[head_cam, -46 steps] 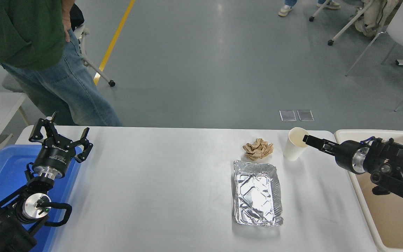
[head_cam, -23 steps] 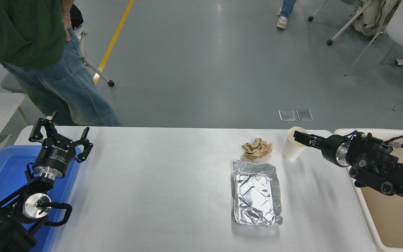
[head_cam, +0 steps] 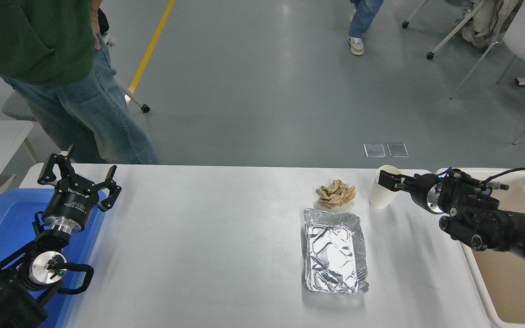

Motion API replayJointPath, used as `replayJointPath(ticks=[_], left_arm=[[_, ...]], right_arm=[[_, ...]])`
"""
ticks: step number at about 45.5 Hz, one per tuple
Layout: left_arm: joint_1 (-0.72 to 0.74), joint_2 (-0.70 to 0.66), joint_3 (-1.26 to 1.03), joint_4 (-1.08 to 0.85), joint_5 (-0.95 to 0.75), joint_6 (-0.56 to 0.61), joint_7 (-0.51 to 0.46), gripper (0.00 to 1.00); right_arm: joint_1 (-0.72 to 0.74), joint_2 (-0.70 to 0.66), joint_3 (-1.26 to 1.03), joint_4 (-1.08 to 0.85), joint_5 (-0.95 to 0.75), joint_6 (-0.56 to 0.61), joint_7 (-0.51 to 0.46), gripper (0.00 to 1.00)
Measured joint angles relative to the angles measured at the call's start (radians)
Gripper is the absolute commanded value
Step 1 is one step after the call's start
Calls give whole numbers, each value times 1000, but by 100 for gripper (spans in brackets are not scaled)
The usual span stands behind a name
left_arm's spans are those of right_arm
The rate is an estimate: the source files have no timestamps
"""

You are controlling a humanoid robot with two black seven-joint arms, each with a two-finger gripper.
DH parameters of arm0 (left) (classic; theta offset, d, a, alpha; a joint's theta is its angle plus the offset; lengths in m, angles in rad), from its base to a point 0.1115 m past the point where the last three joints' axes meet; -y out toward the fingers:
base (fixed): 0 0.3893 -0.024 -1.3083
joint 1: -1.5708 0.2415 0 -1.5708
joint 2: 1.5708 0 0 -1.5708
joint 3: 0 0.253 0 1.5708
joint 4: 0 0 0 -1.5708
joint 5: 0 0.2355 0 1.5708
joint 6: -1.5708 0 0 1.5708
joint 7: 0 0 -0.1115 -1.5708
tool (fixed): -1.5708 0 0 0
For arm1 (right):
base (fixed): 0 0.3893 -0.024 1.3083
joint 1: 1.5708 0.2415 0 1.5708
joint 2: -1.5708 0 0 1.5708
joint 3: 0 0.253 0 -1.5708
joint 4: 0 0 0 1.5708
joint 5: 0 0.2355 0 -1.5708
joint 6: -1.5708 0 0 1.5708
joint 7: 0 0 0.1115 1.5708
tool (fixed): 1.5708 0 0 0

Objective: Clean the table surface

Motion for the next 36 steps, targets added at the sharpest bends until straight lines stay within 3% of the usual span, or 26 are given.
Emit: replayJointPath(ticks=[15,36], left_arm=[[0,0,0,0,0,0,0,99],[0,0,0,0,0,0,0,99]], right_arm=[[-15,63,-50,-138,1,-14,5,99],[-40,86,-64,-171,3,-13,11,98]])
